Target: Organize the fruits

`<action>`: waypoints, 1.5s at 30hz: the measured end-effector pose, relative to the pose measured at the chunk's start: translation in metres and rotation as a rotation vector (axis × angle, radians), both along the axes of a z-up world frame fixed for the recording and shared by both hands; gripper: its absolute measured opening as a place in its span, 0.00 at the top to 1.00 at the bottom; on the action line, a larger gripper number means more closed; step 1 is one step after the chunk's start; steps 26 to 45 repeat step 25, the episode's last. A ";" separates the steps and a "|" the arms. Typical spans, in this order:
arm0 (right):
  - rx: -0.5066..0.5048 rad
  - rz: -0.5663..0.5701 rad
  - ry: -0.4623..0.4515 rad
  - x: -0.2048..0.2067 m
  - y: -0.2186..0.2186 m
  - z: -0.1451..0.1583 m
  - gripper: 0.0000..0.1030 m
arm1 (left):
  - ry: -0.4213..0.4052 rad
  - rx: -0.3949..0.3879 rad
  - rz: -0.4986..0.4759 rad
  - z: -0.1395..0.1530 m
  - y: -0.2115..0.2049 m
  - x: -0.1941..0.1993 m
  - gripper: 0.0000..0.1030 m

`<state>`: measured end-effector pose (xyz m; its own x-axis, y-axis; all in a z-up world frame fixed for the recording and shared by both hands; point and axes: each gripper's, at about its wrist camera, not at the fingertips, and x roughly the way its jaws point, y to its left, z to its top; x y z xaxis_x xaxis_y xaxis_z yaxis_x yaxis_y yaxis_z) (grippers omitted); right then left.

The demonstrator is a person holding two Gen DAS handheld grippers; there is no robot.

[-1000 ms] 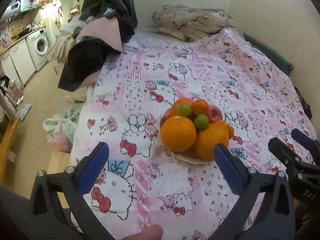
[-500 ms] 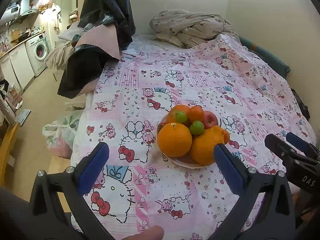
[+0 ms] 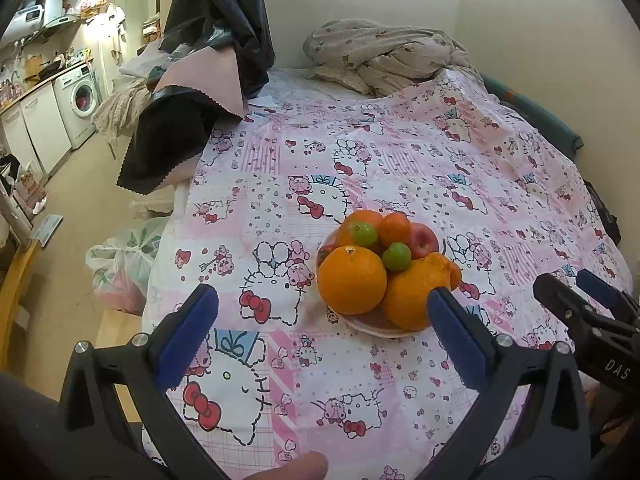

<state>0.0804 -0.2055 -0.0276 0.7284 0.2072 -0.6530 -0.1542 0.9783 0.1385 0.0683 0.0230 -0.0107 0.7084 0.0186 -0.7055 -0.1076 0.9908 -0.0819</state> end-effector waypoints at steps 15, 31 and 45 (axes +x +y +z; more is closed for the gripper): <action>-0.008 0.000 -0.010 0.000 0.000 0.001 0.00 | 0.001 -0.003 0.009 -0.001 -0.003 -0.001 0.00; -0.011 0.016 -0.010 0.001 0.002 0.001 0.00 | -0.001 0.000 0.007 0.000 -0.006 -0.002 0.00; -0.011 0.016 -0.010 0.001 0.002 0.001 0.00 | -0.001 0.000 0.007 0.000 -0.006 -0.002 0.00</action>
